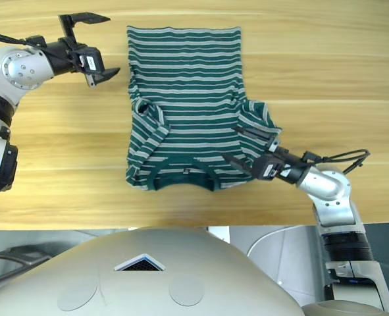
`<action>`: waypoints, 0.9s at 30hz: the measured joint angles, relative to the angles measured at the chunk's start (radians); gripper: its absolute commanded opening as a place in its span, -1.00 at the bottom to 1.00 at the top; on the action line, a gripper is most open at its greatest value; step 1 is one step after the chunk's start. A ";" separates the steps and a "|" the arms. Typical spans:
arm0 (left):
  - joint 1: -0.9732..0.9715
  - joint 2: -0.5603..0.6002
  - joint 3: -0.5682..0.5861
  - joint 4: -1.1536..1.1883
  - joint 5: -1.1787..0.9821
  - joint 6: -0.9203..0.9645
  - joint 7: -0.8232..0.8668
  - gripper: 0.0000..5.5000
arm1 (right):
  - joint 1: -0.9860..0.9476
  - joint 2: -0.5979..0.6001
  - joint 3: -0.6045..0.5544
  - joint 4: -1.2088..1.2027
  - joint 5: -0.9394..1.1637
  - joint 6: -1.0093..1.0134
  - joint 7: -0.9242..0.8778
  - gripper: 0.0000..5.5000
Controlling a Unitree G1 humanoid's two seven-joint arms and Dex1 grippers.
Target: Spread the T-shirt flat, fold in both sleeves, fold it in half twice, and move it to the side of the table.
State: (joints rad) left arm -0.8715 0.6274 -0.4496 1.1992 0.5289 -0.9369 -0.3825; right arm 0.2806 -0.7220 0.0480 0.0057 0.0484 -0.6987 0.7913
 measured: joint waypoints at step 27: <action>0.277 -0.011 0.083 -0.199 -0.158 -0.081 -0.079 0.96 | -0.074 -0.172 -0.109 0.275 -0.455 0.109 -0.328 0.20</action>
State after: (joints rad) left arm -0.5943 0.6167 -0.3661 1.0002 0.3705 -1.0180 -0.4616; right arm 0.2068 -0.8939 -0.0606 0.2810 -0.4068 -0.5897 0.4633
